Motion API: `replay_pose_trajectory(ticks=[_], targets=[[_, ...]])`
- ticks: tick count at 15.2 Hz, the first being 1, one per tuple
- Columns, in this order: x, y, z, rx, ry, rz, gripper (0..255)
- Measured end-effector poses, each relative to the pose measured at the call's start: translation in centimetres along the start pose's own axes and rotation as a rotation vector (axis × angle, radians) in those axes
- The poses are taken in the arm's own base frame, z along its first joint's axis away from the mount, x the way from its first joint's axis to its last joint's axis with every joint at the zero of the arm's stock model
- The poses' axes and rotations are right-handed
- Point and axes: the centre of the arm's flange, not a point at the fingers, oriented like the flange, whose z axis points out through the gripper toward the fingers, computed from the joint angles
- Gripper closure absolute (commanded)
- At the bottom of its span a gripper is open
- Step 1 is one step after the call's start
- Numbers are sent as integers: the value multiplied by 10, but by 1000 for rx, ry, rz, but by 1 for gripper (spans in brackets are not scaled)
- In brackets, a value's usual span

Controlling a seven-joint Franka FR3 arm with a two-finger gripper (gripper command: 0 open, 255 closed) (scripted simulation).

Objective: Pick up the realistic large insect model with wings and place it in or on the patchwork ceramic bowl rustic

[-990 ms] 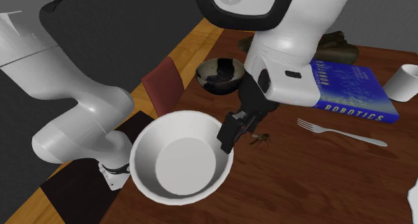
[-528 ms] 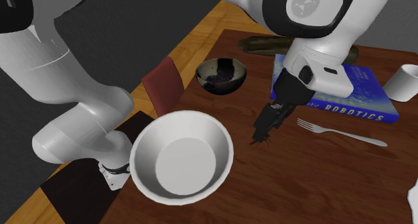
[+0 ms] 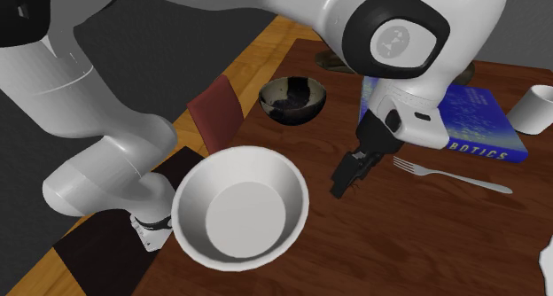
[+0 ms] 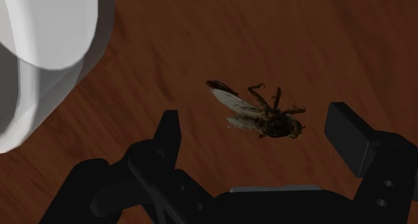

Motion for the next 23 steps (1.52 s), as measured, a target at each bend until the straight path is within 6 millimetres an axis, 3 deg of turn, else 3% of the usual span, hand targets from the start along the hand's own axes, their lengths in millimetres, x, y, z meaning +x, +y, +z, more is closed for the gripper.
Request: replay_pose_trajectory(ticks=[6,7,17,23], targets=[[0,0,4,0,0,0,0],[0,0,4,0,0,0,255],[0,0,3,2,2,0,255],[-1,9,-21,1,1,0,255]])
